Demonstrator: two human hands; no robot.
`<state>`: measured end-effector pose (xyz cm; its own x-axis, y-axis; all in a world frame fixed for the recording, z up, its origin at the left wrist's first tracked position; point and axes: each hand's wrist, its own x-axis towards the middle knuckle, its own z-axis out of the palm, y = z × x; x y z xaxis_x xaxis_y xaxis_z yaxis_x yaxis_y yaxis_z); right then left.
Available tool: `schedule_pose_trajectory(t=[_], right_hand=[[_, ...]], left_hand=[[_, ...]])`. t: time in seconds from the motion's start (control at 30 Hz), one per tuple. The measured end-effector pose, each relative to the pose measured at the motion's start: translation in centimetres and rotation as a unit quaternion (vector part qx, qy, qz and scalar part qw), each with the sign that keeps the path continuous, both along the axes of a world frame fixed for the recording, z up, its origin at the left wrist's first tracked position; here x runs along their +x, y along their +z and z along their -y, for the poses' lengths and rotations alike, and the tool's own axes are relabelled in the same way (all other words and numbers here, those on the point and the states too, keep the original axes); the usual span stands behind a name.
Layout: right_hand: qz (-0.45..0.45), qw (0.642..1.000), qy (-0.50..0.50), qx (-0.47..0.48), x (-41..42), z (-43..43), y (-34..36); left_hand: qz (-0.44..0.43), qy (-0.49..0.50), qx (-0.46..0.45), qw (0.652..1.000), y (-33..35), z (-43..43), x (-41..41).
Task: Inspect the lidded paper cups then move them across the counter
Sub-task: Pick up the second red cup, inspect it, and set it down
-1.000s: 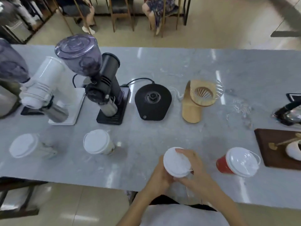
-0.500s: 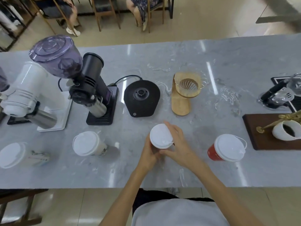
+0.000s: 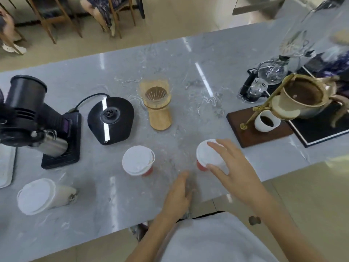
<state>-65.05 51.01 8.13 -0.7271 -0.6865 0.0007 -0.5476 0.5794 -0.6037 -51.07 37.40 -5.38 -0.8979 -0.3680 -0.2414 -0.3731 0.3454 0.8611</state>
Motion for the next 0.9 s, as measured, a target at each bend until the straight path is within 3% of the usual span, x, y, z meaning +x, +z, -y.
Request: schedule_pose_trajectory(t=[0.1, 0.2, 0.33, 0.47, 0.53, 0.63, 0.73, 0.9], right_hand=[[0.114, 0.986, -0.004, 0.121, -1.8, 1.6, -1.5], [0.082, 0.986, -0.021, 0.145, -1.6, 3.3, -3.3], [0.040, 0.988, -0.049, 0.139, -2.1, 4.2, -2.6], [0.014, 0.995, 0.028, 0.099, -5.8, 5.4, 4.2], [-0.001, 0.994, 0.088, 0.072, -7.9, 6.2, 9.6], [0.003, 0.980, 0.191, 0.060, -10.9, 7.7, 19.2], [-0.012, 0.954, 0.296, 0.054, -12.4, 9.7, 29.3], [-0.085, 0.922, 0.378, -0.001, -13.2, 12.9, 42.7]], left_hand=[[-0.082, -0.013, 0.160, 0.984, 0.7, -0.8, -5.8], [-0.076, 0.015, 0.256, 0.963, 1.2, -0.6, -8.3], [-0.047, -0.014, 0.237, 0.970, 1.8, 0.4, -9.6], [-0.085, -0.020, 0.248, 0.965, 5.9, 2.8, -10.4], [-0.102, 0.004, 0.354, 0.930, 9.4, 4.9, -11.0], [-0.145, -0.020, 0.556, 0.818, 16.3, 7.5, -12.4], [-0.192, -0.084, 0.582, 0.786, 24.1, 9.3, -14.1], [-0.274, -0.165, 0.616, 0.720, 36.5, 11.8, -15.2]])
